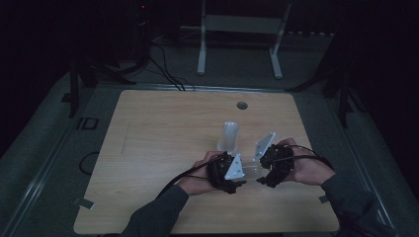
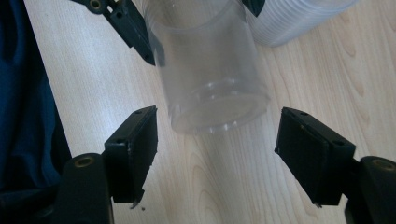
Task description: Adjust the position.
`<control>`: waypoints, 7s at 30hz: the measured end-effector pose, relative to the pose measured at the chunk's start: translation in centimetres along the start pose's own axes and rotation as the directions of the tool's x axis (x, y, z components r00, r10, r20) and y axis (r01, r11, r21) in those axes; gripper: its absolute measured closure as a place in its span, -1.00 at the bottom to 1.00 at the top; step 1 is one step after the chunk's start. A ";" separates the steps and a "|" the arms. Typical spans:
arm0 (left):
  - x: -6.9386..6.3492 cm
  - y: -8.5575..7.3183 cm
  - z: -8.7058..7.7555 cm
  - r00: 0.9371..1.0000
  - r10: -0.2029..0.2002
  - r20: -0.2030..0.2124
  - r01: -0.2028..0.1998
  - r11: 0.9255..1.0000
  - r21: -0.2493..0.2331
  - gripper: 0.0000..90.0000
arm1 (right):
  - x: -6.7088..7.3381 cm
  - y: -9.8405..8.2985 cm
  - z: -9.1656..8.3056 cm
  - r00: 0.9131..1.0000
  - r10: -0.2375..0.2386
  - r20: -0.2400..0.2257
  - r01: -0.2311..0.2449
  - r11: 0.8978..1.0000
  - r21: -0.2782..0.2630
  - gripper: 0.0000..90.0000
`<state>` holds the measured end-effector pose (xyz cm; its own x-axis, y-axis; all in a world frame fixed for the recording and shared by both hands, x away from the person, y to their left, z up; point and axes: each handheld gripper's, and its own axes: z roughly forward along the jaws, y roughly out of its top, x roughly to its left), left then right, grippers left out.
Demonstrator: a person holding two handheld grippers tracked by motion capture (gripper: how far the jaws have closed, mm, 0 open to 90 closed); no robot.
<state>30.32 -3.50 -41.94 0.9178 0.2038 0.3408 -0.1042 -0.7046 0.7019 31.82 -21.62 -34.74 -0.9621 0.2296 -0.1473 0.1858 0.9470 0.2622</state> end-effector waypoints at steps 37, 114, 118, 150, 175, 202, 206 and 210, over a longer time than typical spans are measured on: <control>-0.6 0.5 -0.1 1.000 -0.007 0.015 0.007 0.998 -0.057 -0.36 | 0.4 0.4 1.4 0.999 -0.013 -0.035 0.012 1.000 -0.002 -0.10; 1.7 -0.4 -1.8 0.981 -0.193 0.013 0.192 0.966 -0.171 -0.33 | -0.4 -4.4 1.3 0.939 0.322 0.118 -0.293 0.933 -0.209 -0.08; 1.7 -0.4 -1.8 0.980 -0.197 0.014 0.196 0.965 -0.173 -0.33 | -0.3 -4.5 1.4 0.934 0.335 0.124 -0.301 0.925 -0.230 -0.08; 1.8 -0.4 -1.4 0.976 -0.216 0.017 0.216 0.962 -0.170 -0.32 | 0.3 -5.9 1.3 0.864 0.467 0.185 -0.341 0.816 -0.467 -0.07; 2.4 -0.2 -2.0 0.956 -0.290 0.040 0.291 0.932 -0.213 -0.32 | 1.6 -6.0 0.9 0.787 0.582 0.205 -0.339 0.685 -0.645 -0.07; 3.0 0.2 -2.1 0.932 -0.360 0.037 0.357 0.900 -0.251 -0.33 | 2.0 -6.1 1.4 0.739 0.646 0.192 -0.329 0.595 -0.734 -0.07; 3.1 0.3 -2.1 0.930 -0.367 0.039 0.364 0.897 -0.252 -0.34 | 2.1 -6.3 1.5 0.730 0.658 0.186 -0.330 0.577 -0.747 -0.07; 3.1 0.6 -2.1 0.929 -0.367 0.043 0.365 0.895 -0.255 -0.35 | 2.2 -6.4 1.4 0.722 0.668 0.180 -0.328 0.559 -0.762 -0.07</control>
<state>32.29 -1.83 -39.18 0.9075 0.4189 0.0322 0.1442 -0.3826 0.9126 28.85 -26.86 -38.10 -0.5345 0.8389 -0.1024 0.2670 0.2826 0.9213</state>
